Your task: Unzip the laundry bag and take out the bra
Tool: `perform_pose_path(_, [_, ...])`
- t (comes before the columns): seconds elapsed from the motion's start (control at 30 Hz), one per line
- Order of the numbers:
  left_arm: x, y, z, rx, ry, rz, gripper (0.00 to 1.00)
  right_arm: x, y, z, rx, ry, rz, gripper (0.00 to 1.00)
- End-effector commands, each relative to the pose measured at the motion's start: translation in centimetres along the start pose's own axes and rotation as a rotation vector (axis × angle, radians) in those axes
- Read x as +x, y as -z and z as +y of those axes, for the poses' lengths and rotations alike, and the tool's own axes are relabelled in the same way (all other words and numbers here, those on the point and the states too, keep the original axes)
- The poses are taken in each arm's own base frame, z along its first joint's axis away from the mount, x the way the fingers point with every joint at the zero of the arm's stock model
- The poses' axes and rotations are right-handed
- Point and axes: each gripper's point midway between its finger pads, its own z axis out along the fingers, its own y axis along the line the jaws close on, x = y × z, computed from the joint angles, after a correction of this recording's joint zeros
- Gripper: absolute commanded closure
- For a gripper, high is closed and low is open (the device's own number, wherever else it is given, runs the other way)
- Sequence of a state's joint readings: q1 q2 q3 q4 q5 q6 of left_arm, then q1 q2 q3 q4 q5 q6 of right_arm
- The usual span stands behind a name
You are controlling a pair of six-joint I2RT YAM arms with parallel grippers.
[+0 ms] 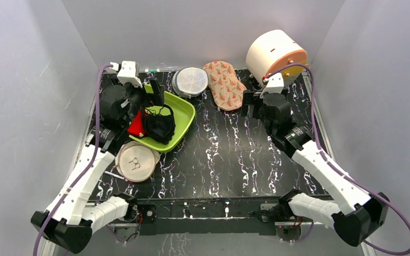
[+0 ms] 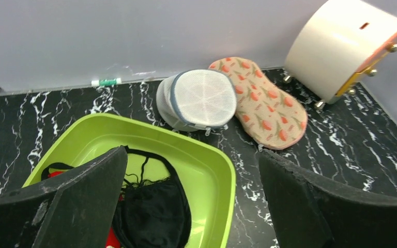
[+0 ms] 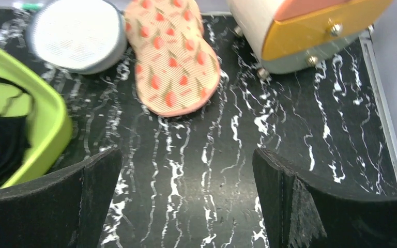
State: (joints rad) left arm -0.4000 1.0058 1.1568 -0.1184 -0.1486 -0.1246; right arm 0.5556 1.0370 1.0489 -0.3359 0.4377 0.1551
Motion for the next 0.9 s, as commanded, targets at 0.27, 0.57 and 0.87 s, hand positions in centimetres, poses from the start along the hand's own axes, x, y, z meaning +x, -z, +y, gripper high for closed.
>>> perform_pose_path(0.27, [4.3,-4.5,4.3,-0.08,0.031,0.069,0.02,6.2,-7.6,-4.1,0.088,-0.156,0.09,0.02])
perform_pose_path(0.57, [7.2,-6.3,4.2,-0.009,0.053,0.106,0.02,10.6,-11.6,-2.7,-0.115,-0.295,0.209,0.02])
perform_pose_path(0.87, [7.9,-7.2,2.3,0.113,0.091,0.108,0.02,13.3,-14.9,1.2,-0.256,-0.417,0.288,0.04])
